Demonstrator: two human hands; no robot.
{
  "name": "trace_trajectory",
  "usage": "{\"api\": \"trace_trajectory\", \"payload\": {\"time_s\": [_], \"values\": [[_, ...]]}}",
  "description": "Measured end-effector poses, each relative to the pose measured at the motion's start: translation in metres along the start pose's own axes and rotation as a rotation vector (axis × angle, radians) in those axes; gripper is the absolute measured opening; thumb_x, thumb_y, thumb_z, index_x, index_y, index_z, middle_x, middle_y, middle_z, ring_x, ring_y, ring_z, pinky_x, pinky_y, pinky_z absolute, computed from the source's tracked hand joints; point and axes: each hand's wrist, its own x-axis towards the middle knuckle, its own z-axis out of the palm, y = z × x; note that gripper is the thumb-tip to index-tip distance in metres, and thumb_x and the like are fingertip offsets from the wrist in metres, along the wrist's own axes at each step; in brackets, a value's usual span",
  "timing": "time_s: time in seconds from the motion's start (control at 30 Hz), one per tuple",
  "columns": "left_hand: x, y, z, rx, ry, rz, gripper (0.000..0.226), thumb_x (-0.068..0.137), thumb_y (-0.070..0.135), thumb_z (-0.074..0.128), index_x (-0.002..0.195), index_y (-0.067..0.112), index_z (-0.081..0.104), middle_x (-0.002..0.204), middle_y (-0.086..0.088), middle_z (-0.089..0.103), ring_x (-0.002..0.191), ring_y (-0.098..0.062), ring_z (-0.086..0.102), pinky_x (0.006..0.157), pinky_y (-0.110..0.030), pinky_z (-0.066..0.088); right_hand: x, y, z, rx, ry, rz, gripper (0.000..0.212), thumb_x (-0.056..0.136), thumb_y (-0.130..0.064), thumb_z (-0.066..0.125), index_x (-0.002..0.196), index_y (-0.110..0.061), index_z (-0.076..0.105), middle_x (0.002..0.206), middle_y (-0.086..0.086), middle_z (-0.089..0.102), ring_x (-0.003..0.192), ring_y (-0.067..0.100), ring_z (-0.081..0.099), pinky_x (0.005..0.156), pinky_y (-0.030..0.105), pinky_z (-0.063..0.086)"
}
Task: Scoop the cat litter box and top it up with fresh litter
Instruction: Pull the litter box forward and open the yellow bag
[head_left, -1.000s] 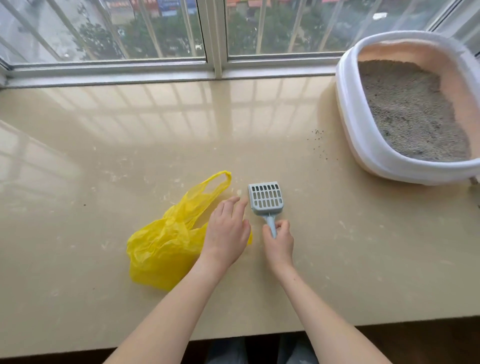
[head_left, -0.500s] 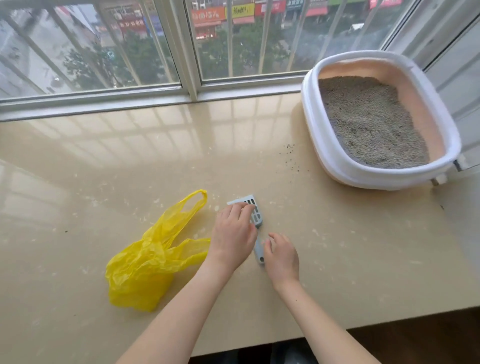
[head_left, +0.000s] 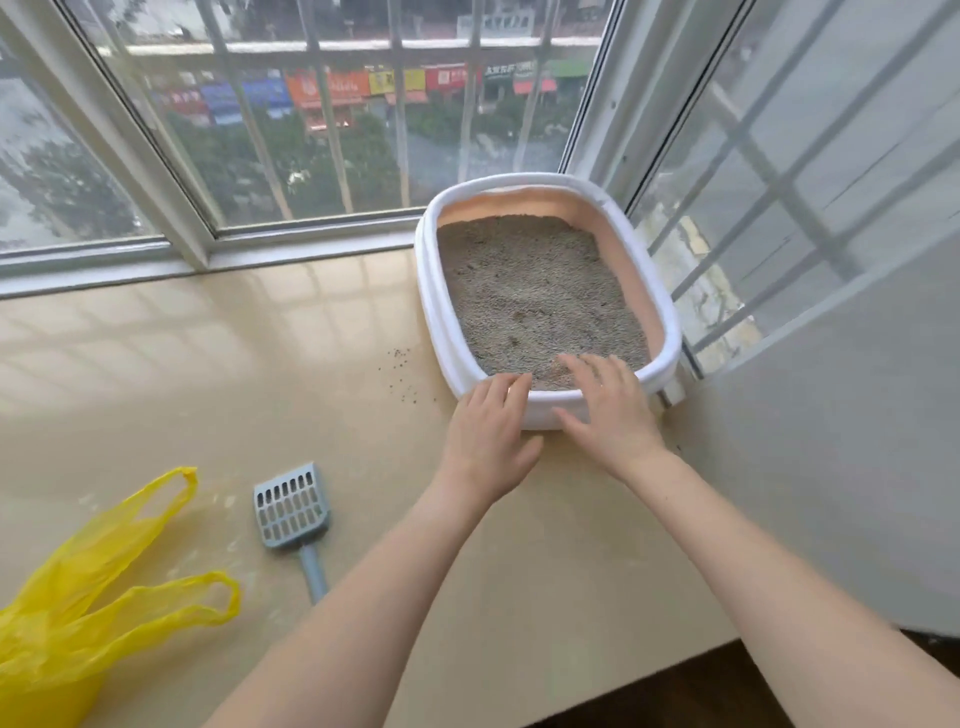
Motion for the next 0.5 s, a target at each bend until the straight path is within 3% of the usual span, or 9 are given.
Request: {"api": "trace_trajectory", "payload": {"time_s": [0.1,0.17,0.3,0.5], "values": [[0.036,0.011,0.032,0.119,-0.037,0.030,0.061,0.070,0.035,0.071,0.121,0.006,0.056,0.116,-0.009,0.062,0.109,-0.029,0.056,0.098,-0.039,0.038,0.022,0.030,0.007,-0.130,-0.210,-0.028,0.059,0.093,-0.051,0.046,0.145,-0.026,0.036,0.147,0.003,0.041,0.141,0.029,0.025,0.117,0.046,0.015],[0.053,0.012,0.048,0.220,-0.125,0.004,0.055,0.079,0.040,0.066,0.124,0.010,0.054,0.119,-0.008,0.061,0.114,-0.029,0.054,0.103,-0.039,0.030,0.030,0.042,0.011,-0.214,-0.288,-0.068,0.049,0.097,-0.051,0.037,0.135,-0.023,0.048,0.138,0.002,0.050,0.134,0.024,0.037,0.116,0.048,0.015],[0.068,0.010,0.065,0.358,-0.334,-0.065,0.035,0.097,0.044,0.042,0.116,0.016,0.050,0.122,-0.003,0.060,0.116,-0.027,0.053,0.098,-0.038,0.032,0.036,0.051,0.017,-0.213,-0.267,-0.106,0.042,0.100,-0.048,0.031,0.116,-0.021,0.059,0.119,0.005,0.062,0.118,0.026,0.052,0.112,0.046,0.022],[0.062,0.014,0.068,0.391,-0.318,-0.086,0.030,0.099,0.043,0.038,0.111,0.018,0.050,0.119,-0.001,0.061,0.111,-0.026,0.053,0.091,-0.036,0.033,0.028,0.055,0.025,-0.152,-0.190,-0.120,0.041,0.100,-0.048,0.034,0.113,-0.020,0.061,0.115,0.007,0.063,0.113,0.029,0.052,0.106,0.040,0.024]]}}
